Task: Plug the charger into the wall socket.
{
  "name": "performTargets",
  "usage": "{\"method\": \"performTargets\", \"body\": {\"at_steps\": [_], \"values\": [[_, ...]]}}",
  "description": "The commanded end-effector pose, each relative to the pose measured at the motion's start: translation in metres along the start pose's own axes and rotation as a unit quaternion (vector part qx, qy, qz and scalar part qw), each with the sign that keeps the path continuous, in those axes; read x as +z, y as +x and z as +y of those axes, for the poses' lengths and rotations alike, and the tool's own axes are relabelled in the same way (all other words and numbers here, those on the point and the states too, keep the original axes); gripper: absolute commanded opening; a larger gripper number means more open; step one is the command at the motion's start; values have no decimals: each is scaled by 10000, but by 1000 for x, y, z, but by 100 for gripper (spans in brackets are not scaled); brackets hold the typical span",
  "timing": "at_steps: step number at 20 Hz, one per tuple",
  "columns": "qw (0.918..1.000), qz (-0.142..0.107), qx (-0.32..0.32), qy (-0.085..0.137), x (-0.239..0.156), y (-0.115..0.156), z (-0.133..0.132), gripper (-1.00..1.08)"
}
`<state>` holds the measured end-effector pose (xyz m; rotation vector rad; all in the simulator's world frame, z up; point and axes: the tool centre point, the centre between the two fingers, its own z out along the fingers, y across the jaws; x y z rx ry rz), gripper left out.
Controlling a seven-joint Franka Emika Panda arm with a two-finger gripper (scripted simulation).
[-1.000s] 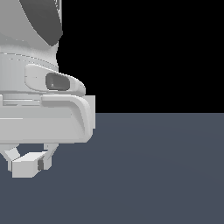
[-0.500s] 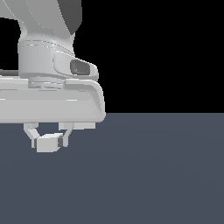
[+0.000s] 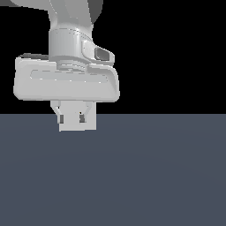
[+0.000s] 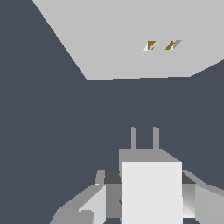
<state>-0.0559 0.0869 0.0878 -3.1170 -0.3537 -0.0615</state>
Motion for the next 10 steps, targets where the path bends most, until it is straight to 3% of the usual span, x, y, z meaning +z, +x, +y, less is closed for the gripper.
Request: {"method": "performTargets", "body": {"at_steps": [1, 10], "values": [[10000, -4, -90, 6, -7, 5, 5, -100], [9999, -5, -163, 9, -12, 11, 8, -100]]}}
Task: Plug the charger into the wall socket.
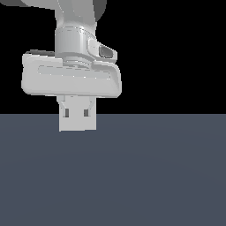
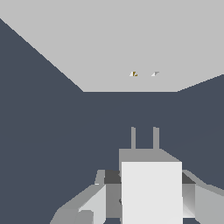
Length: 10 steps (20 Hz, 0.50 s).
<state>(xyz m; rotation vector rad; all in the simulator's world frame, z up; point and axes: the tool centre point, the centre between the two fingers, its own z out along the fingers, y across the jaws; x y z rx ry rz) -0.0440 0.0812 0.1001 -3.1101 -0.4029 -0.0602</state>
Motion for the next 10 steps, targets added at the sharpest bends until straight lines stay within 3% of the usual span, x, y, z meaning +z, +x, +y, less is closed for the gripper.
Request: {"method": "performTargets", "body": {"at_steps": [1, 10], "values": [[10000, -1, -5, 1, 0, 0, 0, -100], [10000, -2, -3, 0, 1, 9, 0, -100]]}}
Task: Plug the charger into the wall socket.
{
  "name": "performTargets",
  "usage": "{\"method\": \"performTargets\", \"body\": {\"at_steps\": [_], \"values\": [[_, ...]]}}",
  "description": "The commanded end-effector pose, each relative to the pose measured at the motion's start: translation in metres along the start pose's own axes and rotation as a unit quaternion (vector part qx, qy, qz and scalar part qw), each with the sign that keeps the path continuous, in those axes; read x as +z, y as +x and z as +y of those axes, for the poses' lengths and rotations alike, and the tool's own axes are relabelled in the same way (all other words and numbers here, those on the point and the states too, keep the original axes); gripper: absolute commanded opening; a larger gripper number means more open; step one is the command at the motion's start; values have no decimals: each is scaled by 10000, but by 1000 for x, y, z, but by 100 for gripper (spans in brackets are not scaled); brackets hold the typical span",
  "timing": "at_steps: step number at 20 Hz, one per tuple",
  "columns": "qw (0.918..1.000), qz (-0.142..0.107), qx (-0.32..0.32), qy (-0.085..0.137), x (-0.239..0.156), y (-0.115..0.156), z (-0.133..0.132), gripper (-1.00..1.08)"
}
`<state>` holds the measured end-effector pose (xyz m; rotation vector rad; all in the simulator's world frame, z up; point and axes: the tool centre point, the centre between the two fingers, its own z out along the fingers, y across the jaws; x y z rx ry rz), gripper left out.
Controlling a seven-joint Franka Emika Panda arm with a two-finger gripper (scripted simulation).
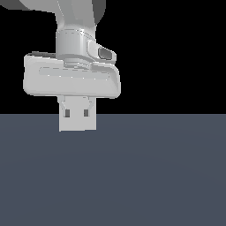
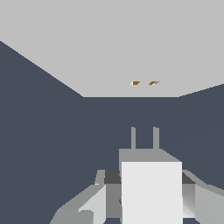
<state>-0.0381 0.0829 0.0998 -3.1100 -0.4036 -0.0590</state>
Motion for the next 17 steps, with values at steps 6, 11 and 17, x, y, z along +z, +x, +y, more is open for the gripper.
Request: {"method": "performTargets", "body": {"at_steps": [6, 11, 17], "values": [[10000, 2, -1, 0, 1, 25, 0, -100], [10000, 2, -1, 0, 1, 39, 0, -100], [10000, 2, -1, 0, 1, 44, 0, -100]]}}
